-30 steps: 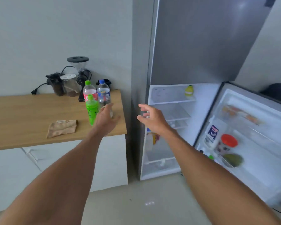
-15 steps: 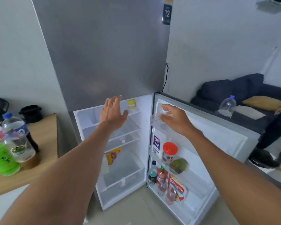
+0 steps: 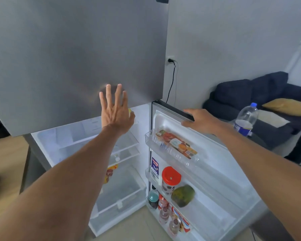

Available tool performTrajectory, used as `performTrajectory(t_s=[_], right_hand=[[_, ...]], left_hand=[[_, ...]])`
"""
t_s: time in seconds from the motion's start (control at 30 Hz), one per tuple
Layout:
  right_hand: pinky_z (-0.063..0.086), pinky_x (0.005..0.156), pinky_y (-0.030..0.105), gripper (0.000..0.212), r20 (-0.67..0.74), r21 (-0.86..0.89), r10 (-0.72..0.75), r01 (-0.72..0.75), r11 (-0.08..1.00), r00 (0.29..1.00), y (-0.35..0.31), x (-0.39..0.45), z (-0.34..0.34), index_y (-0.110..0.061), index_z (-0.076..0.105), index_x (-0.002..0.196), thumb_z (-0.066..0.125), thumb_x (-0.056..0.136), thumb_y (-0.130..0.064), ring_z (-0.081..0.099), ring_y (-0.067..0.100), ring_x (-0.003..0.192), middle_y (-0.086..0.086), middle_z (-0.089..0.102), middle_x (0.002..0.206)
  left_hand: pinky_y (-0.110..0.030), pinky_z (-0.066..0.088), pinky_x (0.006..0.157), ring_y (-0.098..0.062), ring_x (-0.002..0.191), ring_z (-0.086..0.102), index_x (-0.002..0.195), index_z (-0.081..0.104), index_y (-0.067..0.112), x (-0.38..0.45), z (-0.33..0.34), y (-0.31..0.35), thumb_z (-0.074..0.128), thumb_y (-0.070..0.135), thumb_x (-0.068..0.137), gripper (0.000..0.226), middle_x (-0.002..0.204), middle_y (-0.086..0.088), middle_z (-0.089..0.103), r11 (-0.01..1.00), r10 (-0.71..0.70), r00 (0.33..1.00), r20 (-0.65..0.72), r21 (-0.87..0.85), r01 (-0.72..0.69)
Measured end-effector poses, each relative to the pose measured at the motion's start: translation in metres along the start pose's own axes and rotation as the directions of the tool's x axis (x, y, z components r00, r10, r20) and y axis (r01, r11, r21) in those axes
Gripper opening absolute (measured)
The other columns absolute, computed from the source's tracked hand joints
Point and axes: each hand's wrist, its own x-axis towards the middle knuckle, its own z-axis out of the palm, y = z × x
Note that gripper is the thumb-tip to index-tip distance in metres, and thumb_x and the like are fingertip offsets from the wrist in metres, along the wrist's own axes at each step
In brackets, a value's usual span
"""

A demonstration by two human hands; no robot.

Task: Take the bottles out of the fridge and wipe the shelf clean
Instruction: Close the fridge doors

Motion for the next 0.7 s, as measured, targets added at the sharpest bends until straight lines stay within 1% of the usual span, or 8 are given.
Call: performTrajectory(t_s=[0.07,0.17,0.3,0.43,0.53,0.6,0.63,0.7], right_hand=[[0.040,0.114,0.036,0.060,0.025,0.003,0.017,-0.017,1.000,1.000,0.003,0.003,-0.003,-0.016,0.052,0.148,0.070,0.094,-0.035,0.053,0.026,0.135,0.005,0.055,0.149],[0.041,0.115,0.040,0.052,0.013,0.046,0.035,-0.035,0.998,0.999,0.008,0.006,-0.009,-0.019,0.060,0.141,0.072,0.093,-0.032,0.056,0.023,0.133,0.002,0.061,0.144],[0.035,0.117,0.034,0.046,0.092,0.078,0.044,-0.051,0.996,0.995,0.007,0.010,-0.018,-0.022,0.062,0.139,0.071,0.094,-0.024,0.056,0.016,0.133,0.000,0.061,0.143],[0.030,0.121,0.041,0.045,0.153,0.126,0.059,-0.079,0.989,0.986,0.002,0.006,-0.018,-0.030,0.061,0.139,0.068,0.096,-0.020,0.052,0.014,0.136,-0.002,0.060,0.145],[0.028,0.122,0.044,0.045,0.169,0.189,0.062,-0.094,0.977,0.984,-0.003,0.001,-0.012,-0.035,0.061,0.138,0.070,0.095,-0.026,0.053,0.014,0.135,-0.006,0.060,0.144],[0.028,0.122,0.041,0.045,0.170,0.223,0.052,-0.090,0.971,0.984,-0.011,-0.002,-0.007,-0.036,0.060,0.139,0.071,0.095,-0.031,0.052,0.013,0.136,-0.007,0.059,0.144],[0.028,0.120,0.036,0.046,0.169,0.228,0.044,-0.083,0.970,0.985,-0.016,-0.004,-0.005,-0.035,0.060,0.140,0.070,0.095,-0.032,0.051,0.013,0.136,-0.008,0.059,0.145],[0.028,0.113,0.027,0.049,0.157,0.225,0.028,-0.064,0.972,0.987,-0.027,-0.009,0.002,-0.034,0.058,0.142,0.069,0.095,-0.037,0.051,0.013,0.137,-0.008,0.058,0.145]], left_hand=[[-0.064,-0.001,0.124,-0.048,0.156,-0.002,0.161,0.024,0.009,-0.001,0.003,-0.003,0.047,0.054,0.094,0.085,0.172,-0.013,0.007,0.999,0.011,1.000,-0.015,0.044,-0.010],[-0.067,0.001,0.123,-0.047,0.156,0.003,0.161,0.026,0.011,-0.003,0.005,-0.009,0.048,0.055,0.093,0.084,0.171,-0.014,0.010,0.997,0.032,0.998,-0.044,0.075,-0.029],[-0.067,-0.001,0.123,-0.046,0.156,0.004,0.161,0.026,0.015,-0.008,0.001,-0.019,0.046,0.058,0.093,0.082,0.171,-0.014,0.009,0.994,0.021,0.998,-0.064,0.104,-0.014],[-0.067,0.001,0.123,-0.046,0.156,0.003,0.162,0.026,0.018,-0.019,-0.004,-0.037,0.048,0.057,0.092,0.083,0.171,-0.016,0.007,0.994,0.000,0.997,-0.080,0.105,0.008],[-0.067,0.000,0.123,-0.048,0.156,0.000,0.162,0.026,0.019,-0.029,-0.007,-0.049,0.050,0.056,0.091,0.084,0.172,-0.016,0.006,0.994,-0.032,0.997,-0.075,0.097,0.039],[-0.067,0.000,0.123,-0.049,0.156,-0.001,0.162,0.026,0.020,-0.034,-0.010,-0.057,0.052,0.055,0.090,0.083,0.172,-0.016,0.006,0.994,-0.049,0.996,-0.079,0.095,0.057],[-0.067,0.000,0.123,-0.050,0.156,-0.002,0.161,0.027,0.022,-0.037,-0.012,-0.063,0.053,0.053,0.090,0.083,0.172,-0.016,0.006,0.994,-0.057,0.995,-0.086,0.091,0.065],[-0.067,0.000,0.123,-0.050,0.155,-0.003,0.161,0.027,0.025,-0.043,-0.016,-0.074,0.055,0.051,0.090,0.081,0.171,-0.016,0.006,0.992,-0.084,0.992,-0.096,0.087,0.092]])
